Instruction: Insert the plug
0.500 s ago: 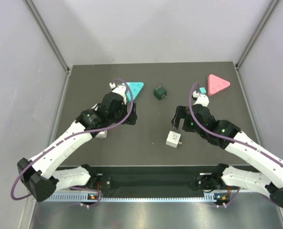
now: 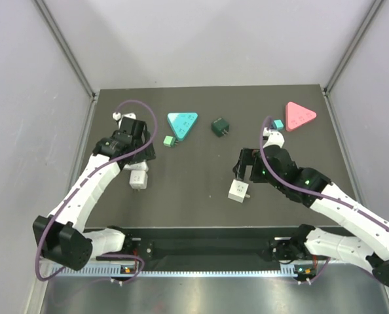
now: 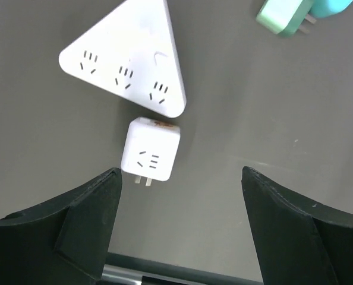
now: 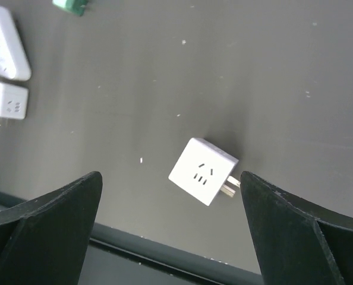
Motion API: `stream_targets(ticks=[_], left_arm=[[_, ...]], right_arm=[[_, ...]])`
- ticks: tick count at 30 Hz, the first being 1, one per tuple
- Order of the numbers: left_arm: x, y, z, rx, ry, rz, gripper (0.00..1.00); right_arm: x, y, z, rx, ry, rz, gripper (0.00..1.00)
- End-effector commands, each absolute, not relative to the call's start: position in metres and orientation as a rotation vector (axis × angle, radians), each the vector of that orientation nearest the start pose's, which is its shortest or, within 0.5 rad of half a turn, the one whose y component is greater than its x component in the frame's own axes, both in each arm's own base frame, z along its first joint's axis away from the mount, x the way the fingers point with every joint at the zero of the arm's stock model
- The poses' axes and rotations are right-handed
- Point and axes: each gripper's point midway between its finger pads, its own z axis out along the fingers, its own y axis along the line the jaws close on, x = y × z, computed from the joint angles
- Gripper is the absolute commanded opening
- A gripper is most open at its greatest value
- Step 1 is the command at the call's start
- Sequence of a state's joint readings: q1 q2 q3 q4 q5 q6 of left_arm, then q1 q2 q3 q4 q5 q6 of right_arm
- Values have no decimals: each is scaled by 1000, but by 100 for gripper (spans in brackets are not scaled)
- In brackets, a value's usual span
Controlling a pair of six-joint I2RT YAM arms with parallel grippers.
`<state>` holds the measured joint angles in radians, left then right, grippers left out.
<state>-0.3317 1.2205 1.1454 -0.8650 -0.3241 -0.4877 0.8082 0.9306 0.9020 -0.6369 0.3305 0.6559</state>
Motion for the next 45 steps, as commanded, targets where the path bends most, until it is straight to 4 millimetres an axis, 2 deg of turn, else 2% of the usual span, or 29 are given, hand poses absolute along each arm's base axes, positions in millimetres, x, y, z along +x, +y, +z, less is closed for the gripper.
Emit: stream_targets(ticks=[1,6,12,16,21,25,27,29,30,31,34,35,37,38,39,40,41,42,43,44,45], left_arm=[[284,-58,163,-263,2482,83,88],[283,-63,123,-225,2567,91,91],[273,-37,81,-276,2657,346,90],[276,-42,63,-250,2687,320,89],[278,-36,51,-267,2727,347,86],[278,-35,47,-269,2746,337,81],[278,-36,45,-268,2752,331,75],[277,-39,44,-249,2770,314,57],[275,-40,44,-243,2789,306,47],[278,-44,47,-233,2793,281,27],[280,-57,55,-170,2799,192,6],[281,-66,65,-139,2775,126,0],[280,-87,81,-12,2724,73,0],[280,-96,98,33,2662,38,0],[275,-115,108,127,2622,7,0],[274,-126,117,175,2577,-24,0],[272,-136,135,214,2505,-77,0],[260,-156,140,331,2465,-133,0],[260,-172,152,372,2392,-201,0],[254,-182,171,402,2315,-271,0],[241,-197,172,480,2282,-334,0]], right_arm=[[223,198,220,-64,2143,564,100],[217,210,221,-117,2126,649,100],[216,213,221,-151,2124,663,100],[214,216,221,-169,2118,679,100],[213,221,217,-193,2131,699,100],[213,221,213,-197,2135,696,100],[213,221,212,-198,2137,696,100],[213,223,212,-200,2138,706,100],[213,224,212,-204,2140,707,100],[212,225,213,-210,2141,714,100],[211,225,214,-205,2153,712,100],[210,224,216,-198,2155,720,100],[205,227,225,-212,2142,792,100],[205,228,231,-201,2128,820,99],[206,227,236,-198,2121,847,98],[202,231,245,-215,2109,902,98],[203,230,249,-214,2107,923,97],[208,226,254,-189,2098,933,97],[204,230,263,-217,2090,994,96],[204,230,267,-227,2086,1023,95],[209,228,271,-223,2081,1043,94]])
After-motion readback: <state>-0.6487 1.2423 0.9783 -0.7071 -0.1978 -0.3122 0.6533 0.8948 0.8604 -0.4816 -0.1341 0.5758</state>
